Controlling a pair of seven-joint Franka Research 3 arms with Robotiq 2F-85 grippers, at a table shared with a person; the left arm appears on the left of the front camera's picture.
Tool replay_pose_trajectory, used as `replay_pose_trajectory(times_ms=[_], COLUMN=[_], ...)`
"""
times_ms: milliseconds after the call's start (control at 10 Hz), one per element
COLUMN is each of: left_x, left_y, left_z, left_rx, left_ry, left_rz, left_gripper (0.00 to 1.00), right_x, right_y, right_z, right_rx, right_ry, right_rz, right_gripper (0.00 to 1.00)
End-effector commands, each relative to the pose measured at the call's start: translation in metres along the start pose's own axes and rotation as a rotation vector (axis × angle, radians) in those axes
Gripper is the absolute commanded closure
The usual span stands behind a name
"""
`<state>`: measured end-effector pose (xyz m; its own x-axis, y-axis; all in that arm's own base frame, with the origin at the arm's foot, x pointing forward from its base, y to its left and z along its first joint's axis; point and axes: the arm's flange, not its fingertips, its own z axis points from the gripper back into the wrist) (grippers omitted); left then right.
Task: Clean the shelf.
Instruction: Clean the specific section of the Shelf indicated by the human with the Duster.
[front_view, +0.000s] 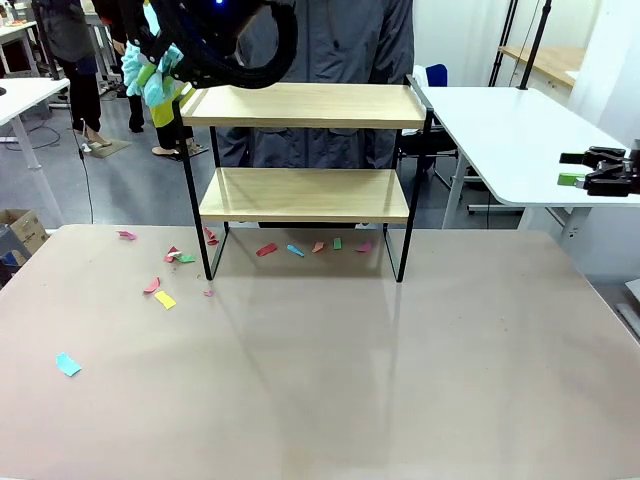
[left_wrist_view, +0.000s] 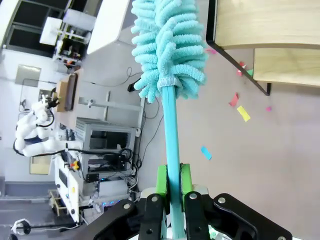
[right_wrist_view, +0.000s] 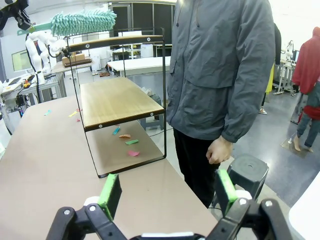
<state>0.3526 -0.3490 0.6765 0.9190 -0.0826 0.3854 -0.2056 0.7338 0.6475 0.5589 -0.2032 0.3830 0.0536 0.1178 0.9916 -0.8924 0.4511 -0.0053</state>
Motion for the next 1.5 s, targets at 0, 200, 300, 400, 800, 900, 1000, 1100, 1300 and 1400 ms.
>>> replay_pose_trajectory(times_ms=[0,200,300,400,800,900,1000,1100,1300,1400], left_x=[-0.008,-0.024,-0.033,-0.043,-0.063,-0.065,-0.069,-0.073,-0.076,-0.075], left_y=[0.014,0.053,0.073,0.093,0.136,0.136,0.135,0.132,0.117,0.109], left_z=[0.01,0.012,0.01,0.005,-0.031,-0.039,-0.045,-0.051,-0.068,-0.078], left_rx=[-0.134,-0.324,-0.429,-0.556,-0.845,-0.865,-0.865,-0.847,-0.805,-0.809], left_ry=[-0.097,-0.191,-0.238,-0.282,-0.315,-0.276,-0.255,-0.238,-0.115,-0.07], left_rz=[0.009,-0.04,-0.085,-0.155,-0.601,-0.705,-0.806,-0.943,-1.137,-1.203], left_gripper=[0.87,0.87,0.87,0.87,0.87,0.87,0.87,0.87,0.87,0.87], right_x=[0.003,0.003,0.003,0.003,0.003,0.003,0.003,0.003,0.003,0.003], right_y=[0.0,0.0,0.0,0.0,0.0,0.0,0.0,0.0,0.0,0.0], right_z=[-0.002,-0.002,-0.002,-0.002,-0.002,-0.002,-0.002,-0.002,-0.002,-0.002], right_rx=[0.002,0.002,0.002,0.002,0.002,0.002,0.002,0.002,0.002,0.002], right_ry=[-0.003,-0.003,-0.003,-0.003,-0.003,-0.003,-0.003,-0.003,-0.003,-0.003], right_rz=[0.006,0.006,0.006,0.006,0.006,0.006,0.006,0.006,0.006,0.006], right_gripper=[0.0,0.0,0.0,0.0,0.0,0.0,0.0,0.0,0.0,0.0])
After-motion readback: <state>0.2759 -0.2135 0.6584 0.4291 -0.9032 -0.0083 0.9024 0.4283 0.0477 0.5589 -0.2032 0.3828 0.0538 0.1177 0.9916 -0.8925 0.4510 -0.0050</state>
